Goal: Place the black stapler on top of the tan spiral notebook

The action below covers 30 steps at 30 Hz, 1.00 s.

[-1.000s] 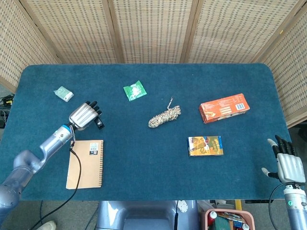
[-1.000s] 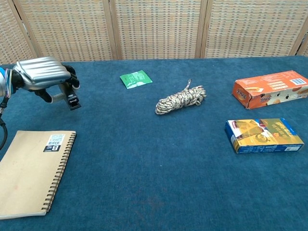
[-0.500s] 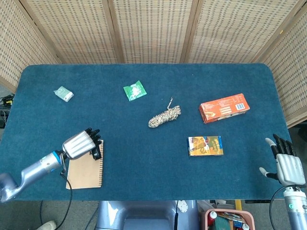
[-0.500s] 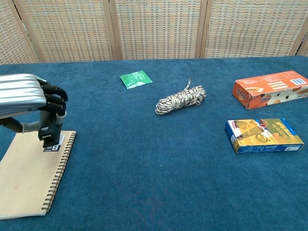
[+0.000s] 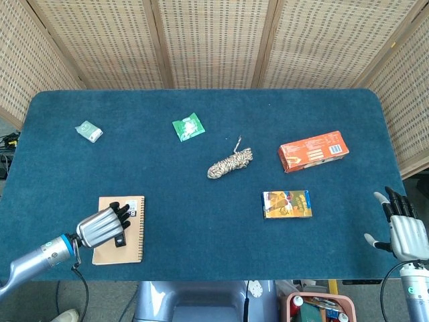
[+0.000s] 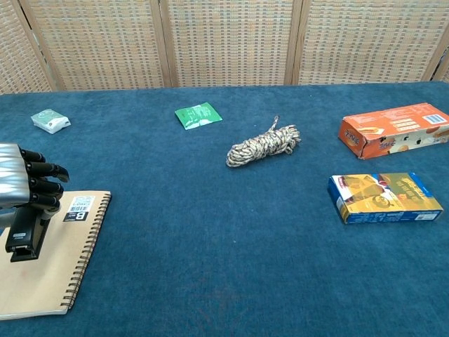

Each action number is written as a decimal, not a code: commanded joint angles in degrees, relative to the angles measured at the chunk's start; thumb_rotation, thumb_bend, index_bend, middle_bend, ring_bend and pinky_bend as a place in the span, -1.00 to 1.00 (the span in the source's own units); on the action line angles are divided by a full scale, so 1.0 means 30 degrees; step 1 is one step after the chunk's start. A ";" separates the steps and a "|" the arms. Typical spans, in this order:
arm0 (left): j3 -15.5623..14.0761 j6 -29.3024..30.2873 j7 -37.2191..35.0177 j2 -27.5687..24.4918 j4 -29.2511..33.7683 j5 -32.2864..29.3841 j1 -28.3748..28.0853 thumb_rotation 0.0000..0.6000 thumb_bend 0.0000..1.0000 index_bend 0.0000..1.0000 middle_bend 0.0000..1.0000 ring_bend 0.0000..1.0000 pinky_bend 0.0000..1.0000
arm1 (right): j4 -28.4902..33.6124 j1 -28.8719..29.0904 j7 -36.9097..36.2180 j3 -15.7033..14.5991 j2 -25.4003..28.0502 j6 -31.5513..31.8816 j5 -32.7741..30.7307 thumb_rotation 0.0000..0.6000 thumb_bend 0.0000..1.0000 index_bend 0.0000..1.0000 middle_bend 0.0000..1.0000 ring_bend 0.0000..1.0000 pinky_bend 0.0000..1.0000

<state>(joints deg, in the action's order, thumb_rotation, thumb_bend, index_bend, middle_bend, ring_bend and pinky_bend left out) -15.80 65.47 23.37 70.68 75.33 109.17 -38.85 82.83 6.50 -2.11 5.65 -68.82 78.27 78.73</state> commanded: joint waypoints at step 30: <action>0.0555 -0.1897 0.0400 0.0429 -0.0230 -0.0527 0.0510 1.00 -0.33 -0.33 -0.84 -0.96 -0.72 | 0.0144 -0.0043 -0.0362 0.0019 0.0122 0.0036 0.0062 1.00 -0.81 -0.82 -1.00 -1.00 -1.00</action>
<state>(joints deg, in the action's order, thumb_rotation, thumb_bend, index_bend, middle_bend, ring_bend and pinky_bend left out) -14.15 59.78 24.45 72.13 74.45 107.53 -37.35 83.26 6.37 -3.20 5.71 -68.46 78.37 78.91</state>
